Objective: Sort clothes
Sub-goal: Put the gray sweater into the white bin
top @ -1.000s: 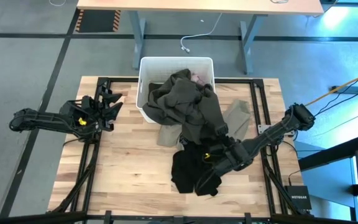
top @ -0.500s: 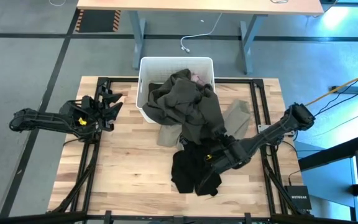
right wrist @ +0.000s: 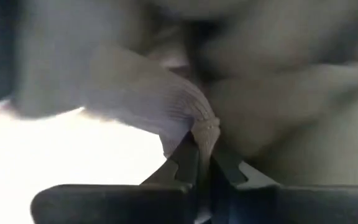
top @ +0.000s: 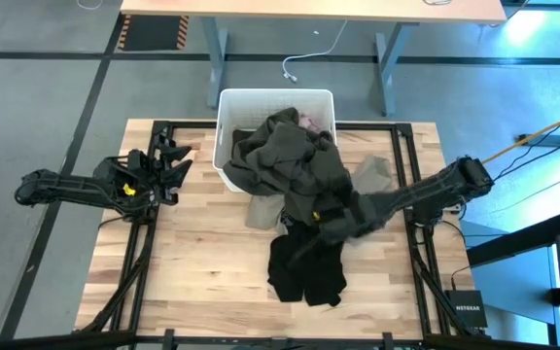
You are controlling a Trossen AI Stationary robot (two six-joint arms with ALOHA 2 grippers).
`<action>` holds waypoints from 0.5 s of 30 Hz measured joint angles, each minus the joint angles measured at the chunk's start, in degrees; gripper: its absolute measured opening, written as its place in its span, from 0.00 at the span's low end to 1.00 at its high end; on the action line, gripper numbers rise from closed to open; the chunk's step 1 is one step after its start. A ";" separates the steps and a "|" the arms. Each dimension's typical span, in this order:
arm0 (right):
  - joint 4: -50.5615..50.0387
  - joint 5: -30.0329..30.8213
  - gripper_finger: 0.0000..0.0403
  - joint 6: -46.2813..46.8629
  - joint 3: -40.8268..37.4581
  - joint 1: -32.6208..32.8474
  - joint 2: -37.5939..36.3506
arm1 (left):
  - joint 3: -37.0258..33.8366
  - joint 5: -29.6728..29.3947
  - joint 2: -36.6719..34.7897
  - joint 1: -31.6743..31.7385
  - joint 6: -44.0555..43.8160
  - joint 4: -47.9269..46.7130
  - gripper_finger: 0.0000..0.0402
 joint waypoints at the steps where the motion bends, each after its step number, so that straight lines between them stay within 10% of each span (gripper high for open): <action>1: 0.71 0.72 0.07 -0.20 1.27 -1.09 -0.75 | 0.00 -0.01 0.00 0.00 -0.05 -0.01 0.42; 9: 14.02 0.50 0.03 -13.38 13.38 -12.62 -7.03 | 0.00 0.02 0.00 0.00 0.35 -0.01 0.42; 15: 28.38 -17.85 0.02 -16.90 16.92 -26.65 -7.42 | 0.00 -0.01 0.00 0.01 0.13 -0.03 0.42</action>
